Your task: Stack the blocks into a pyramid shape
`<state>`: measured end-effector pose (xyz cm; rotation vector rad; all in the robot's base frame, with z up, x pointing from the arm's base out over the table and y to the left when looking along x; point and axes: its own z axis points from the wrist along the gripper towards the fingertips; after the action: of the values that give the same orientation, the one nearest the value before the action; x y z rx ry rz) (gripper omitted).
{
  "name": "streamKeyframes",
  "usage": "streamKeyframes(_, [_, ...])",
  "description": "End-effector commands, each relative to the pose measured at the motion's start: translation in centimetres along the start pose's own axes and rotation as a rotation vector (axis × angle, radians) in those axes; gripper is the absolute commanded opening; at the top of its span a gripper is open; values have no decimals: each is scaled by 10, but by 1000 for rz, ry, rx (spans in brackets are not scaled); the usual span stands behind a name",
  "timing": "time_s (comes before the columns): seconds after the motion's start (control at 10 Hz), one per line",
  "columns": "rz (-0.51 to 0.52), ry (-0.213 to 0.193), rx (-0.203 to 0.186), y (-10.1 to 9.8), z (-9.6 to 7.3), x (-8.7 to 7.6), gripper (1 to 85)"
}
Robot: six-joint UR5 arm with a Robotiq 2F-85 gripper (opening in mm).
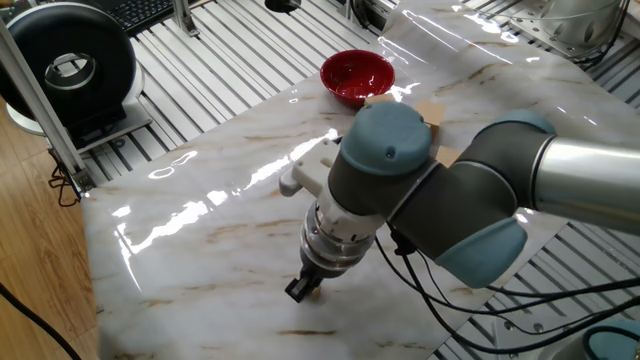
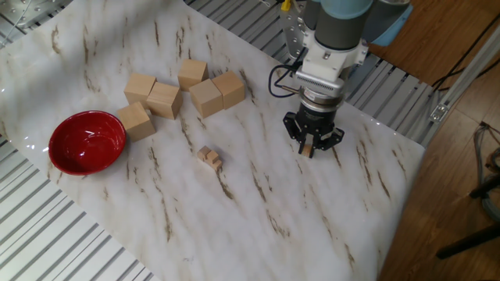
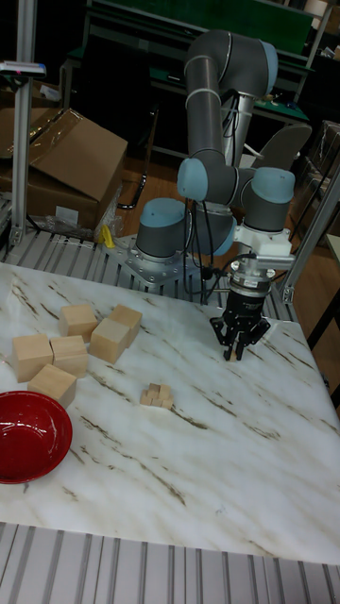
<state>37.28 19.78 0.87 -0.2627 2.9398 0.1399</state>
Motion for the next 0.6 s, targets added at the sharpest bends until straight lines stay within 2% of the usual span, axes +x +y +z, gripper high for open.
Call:
streamKeyframes(0.0, [21, -3, -5, 1, -6, -2, 110])
streamKeyframes(0.2, [-3, 0, 4, -2, -11, -14, 53])
streamKeyframes(0.5, [-66, 23, 17, -14, -34, -37, 23])
